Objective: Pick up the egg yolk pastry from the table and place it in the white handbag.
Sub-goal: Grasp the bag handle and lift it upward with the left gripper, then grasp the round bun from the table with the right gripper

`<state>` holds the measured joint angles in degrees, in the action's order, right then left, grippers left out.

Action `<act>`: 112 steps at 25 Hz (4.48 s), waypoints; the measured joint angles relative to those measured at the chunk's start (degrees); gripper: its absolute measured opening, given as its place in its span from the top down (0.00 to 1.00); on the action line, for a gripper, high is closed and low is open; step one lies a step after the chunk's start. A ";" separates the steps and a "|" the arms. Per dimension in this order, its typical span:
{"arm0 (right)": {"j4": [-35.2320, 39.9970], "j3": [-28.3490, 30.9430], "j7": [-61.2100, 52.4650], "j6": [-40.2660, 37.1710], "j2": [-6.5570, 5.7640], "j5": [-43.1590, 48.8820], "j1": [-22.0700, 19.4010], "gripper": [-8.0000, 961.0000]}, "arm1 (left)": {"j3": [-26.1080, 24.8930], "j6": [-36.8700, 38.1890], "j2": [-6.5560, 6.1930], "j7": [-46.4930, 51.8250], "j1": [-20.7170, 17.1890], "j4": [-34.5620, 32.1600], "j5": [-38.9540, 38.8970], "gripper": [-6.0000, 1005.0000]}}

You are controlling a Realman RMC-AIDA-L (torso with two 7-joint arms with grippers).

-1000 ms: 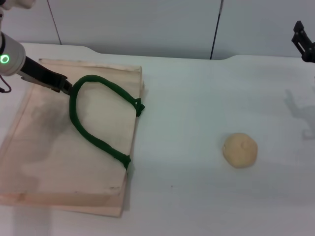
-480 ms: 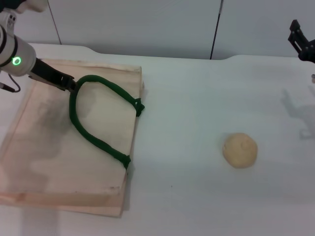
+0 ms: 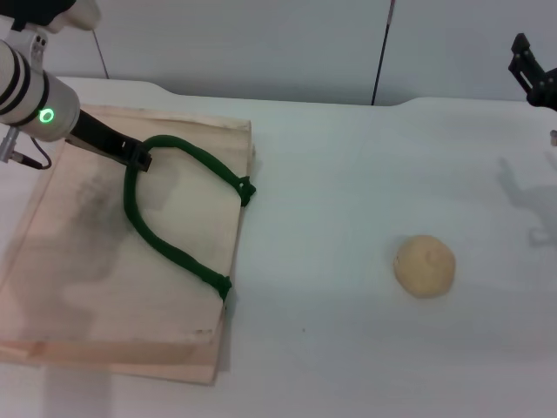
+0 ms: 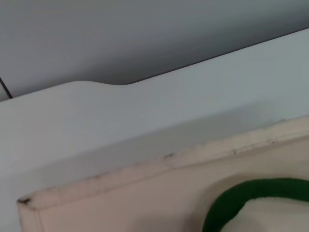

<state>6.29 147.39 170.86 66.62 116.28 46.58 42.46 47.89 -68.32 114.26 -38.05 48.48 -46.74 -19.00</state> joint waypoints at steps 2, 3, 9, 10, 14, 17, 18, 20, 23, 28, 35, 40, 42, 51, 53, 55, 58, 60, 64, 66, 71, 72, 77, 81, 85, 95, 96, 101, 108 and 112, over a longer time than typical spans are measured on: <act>0.01 0.00 0.00 0.00 0.00 0.00 0.00 0.20 | 0.02 0.13 0.02 0.00 0.02 0.15 0.01 0.69; 0.02 0.00 0.00 0.00 0.00 0.00 0.00 0.20 | 0.02 0.23 0.07 -0.01 0.01 0.15 0.02 0.69; 0.04 0.00 0.00 0.00 0.06 0.00 -0.10 0.20 | 0.01 0.35 0.36 0.11 -0.13 0.24 0.06 0.69; 0.04 0.00 0.00 0.00 0.07 0.00 -0.17 0.20 | 0.01 0.27 0.36 0.16 -0.16 0.24 0.08 0.69; 0.05 0.00 0.00 0.00 0.08 0.00 -0.26 0.20 | 0.01 0.16 0.25 0.41 -0.27 0.10 0.11 0.69; 0.04 0.00 0.00 -0.01 0.09 0.00 -0.35 0.20 | -0.27 0.09 0.19 0.50 -0.41 -0.33 0.11 0.69; 0.04 0.00 0.00 0.00 0.09 0.00 -0.40 0.20 | -0.43 0.07 0.17 0.56 -0.43 -0.44 0.11 0.69; 0.04 0.00 0.00 -0.01 0.08 0.00 -0.51 0.20 | -0.63 0.04 0.09 0.85 -0.51 -0.75 0.11 0.69; 0.04 0.00 0.00 -0.01 0.06 0.00 -0.54 0.20 | -0.67 0.02 0.03 1.25 -0.71 -1.29 0.11 0.69; 0.04 0.00 0.00 -0.01 0.03 0.00 -0.36 0.20 | -0.69 0.06 0.01 1.40 -0.75 -1.26 0.11 0.70; 0.36 0.00 0.00 0.79 0.08 0.00 -0.24 0.20 | -0.69 0.76 0.07 1.24 -0.87 -0.91 0.11 0.70; 0.55 0.00 0.00 1.17 0.01 0.00 -0.13 0.20 | -0.27 2.03 0.28 1.08 -0.86 -0.59 0.11 0.70; 0.57 0.00 0.00 1.18 0.00 0.00 -0.12 0.20 | -0.22 2.37 0.32 1.05 -0.79 -0.16 0.11 0.70; 0.57 0.00 0.00 1.24 0.00 0.00 -0.02 0.20 | -0.03 3.75 0.44 0.67 -0.32 1.58 0.11 0.70; 0.57 0.00 0.00 1.24 0.00 0.00 -0.01 0.20 | -0.01 4.07 0.44 0.45 -0.15 2.22 0.11 0.70; 0.57 0.00 0.00 1.23 0.00 0.00 -0.01 0.20 | 0.01 4.40 0.44 0.25 0.03 2.88 0.11 0.70; 0.57 0.00 0.00 1.24 0.00 0.00 -0.01 0.20 | 0.02 4.82 0.44 0.16 0.40 3.55 0.11 0.70; 0.57 0.00 0.00 1.24 0.00 0.00 -0.01 0.20 | 0.01 5.00 0.44 0.16 0.44 3.63 0.11 0.70; 0.57 0.00 0.00 1.24 0.00 -0.01 -0.01 0.20 | 0.01 5.12 0.44 0.16 0.40 3.66 0.18 0.70; 0.57 0.00 0.00 1.23 0.00 0.00 -0.04 0.20 | 0.01 5.13 0.43 0.16 0.40 3.67 0.66 0.70; 0.57 0.00 0.00 1.23 0.00 0.00 -0.02 0.20 | 0.01 5.77 0.36 0.17 0.44 3.68 2.14 0.76; 0.57 0.00 0.00 1.23 0.00 -0.01 -0.02 0.20 | 0.01 5.93 0.36 0.17 0.44 3.68 2.20 0.79; 0.57 0.00 0.00 1.23 0.00 0.00 -0.01 0.20 | 0.01 6.55 0.40 0.03 0.25 3.58 2.22 0.86; 0.57 0.00 0.00 0.89 0.00 -0.01 -0.19 0.21 | 0.01 6.56 0.49 -1.15 0.19 2.99 1.87 0.86; 0.57 0.00 0.00 0.88 0.00 -0.01 -0.40 0.21 | 0.01 6.14 0.80 -2.12 -0.11 0.57 1.55 0.87; 0.56 -0.08 0.64 0.63 -0.02 2.51 -0.67 0.21 | 0.07 -3.86 2.08 -4.41 -4.50 -18.40 -5.99 0.87; 0.57 -0.09 0.71 0.48 -0.02 3.74 -0.70 0.21 | 0.10 -5.04 2.11 -4.41 -4.88 -20.10 -6.49 0.87; 0.62 -0.09 -3.32 -3.71 -0.08 12.62 -0.77 0.21 | 0.10 -9.87 2.11 -4.31 -6.35 -27.46 -7.87 0.88; -3.19 -0.09 -14.87 -3.86 -0.54 24.81 -4.48 0.21 | 0.10 -15.97 2.07 -3.67 -8.34 -37.77 -10.89 0.88; -14.35 -0.09 -29.33 -1.70 -0.50 35.27 -8.34 0.21 | 0.09 -16.88 1.95 -3.22 -8.70 -39.67 -10.91 0.88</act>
<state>-8.07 147.31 141.53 64.92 115.77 81.86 34.12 47.98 -85.20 116.21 -41.27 39.78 -86.41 -29.91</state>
